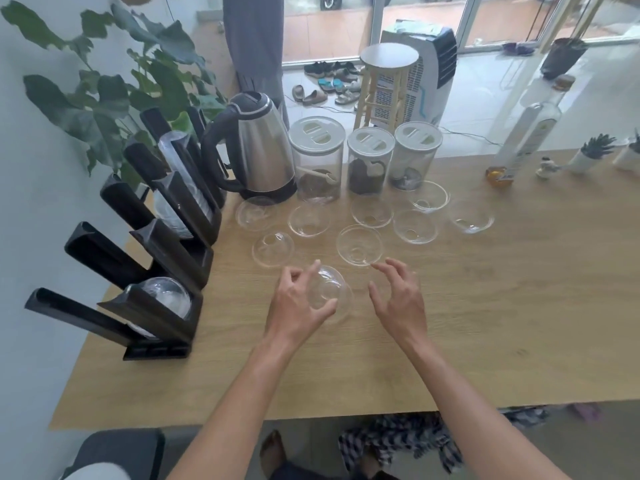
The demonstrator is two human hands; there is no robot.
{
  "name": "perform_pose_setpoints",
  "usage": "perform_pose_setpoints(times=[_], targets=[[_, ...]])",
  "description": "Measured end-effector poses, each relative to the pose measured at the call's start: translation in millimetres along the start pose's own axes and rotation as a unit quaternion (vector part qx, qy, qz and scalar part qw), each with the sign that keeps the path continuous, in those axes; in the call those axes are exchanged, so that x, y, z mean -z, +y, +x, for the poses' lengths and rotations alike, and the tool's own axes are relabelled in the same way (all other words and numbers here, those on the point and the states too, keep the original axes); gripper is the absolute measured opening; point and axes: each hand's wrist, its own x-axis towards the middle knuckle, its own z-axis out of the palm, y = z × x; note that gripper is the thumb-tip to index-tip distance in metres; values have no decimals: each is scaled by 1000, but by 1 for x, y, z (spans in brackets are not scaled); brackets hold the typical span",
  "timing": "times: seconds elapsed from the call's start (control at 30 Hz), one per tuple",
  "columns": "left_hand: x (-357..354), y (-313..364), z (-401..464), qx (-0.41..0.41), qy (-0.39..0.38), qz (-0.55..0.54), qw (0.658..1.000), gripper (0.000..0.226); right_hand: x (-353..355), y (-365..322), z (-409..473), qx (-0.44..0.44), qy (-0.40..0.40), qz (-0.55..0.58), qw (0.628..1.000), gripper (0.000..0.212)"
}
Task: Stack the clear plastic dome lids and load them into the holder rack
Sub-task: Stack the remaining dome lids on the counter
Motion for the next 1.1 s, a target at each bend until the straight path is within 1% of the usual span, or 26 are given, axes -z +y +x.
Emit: perform_pose_setpoints(times=[0.13,0.2,0.3,0.4,0.47,0.53,0.63,0.7,0.77,0.83,0.9,0.93,0.97,1.0,1.03,1.1], targets=[[-33,1,-8,13,-59,14,998,85,1,3,22,12,-52,-101,993,49],[-42,0,-11,19,-66,17,998,87,1,1,32,13,-78,-153,985,50],[-47,0,-12,22,-54,5,998,94,0,0,43,8,-99,-193,976,41],[-46,1,-12,28,-47,-9,998,103,-3,4,46,14,-95,-187,978,26],[-42,5,-13,32,-30,-20,999,105,-2,8,47,23,-63,-152,986,17],[-37,6,-13,29,8,-38,999,104,2,10,46,28,-41,-89,995,13],[-28,10,-11,14,57,-56,997,102,15,1,41,17,-53,34,998,13],[-21,15,-8,-1,77,-78,994,102,28,-9,38,-10,-64,121,990,13],[-16,24,-5,-21,88,-97,991,104,41,-20,35,-55,-110,230,965,13],[-12,34,-3,-35,92,-111,989,105,53,-29,33,-100,-163,354,916,16],[-11,39,-2,-40,97,-124,987,102,59,-30,31,-129,-208,440,864,22],[-11,39,-3,-39,99,-130,986,101,60,-29,31,-137,-223,459,849,27],[-12,38,-3,-36,100,-130,986,100,61,-28,30,-143,-232,464,843,30],[-14,36,-4,-30,100,-123,987,99,59,-26,29,-151,-233,457,845,30],[-16,34,-5,-23,100,-109,989,97,57,-24,29,-163,-224,443,853,28],[-22,29,-8,-3,93,-76,993,97,54,-19,31,-183,-187,385,885,23]])
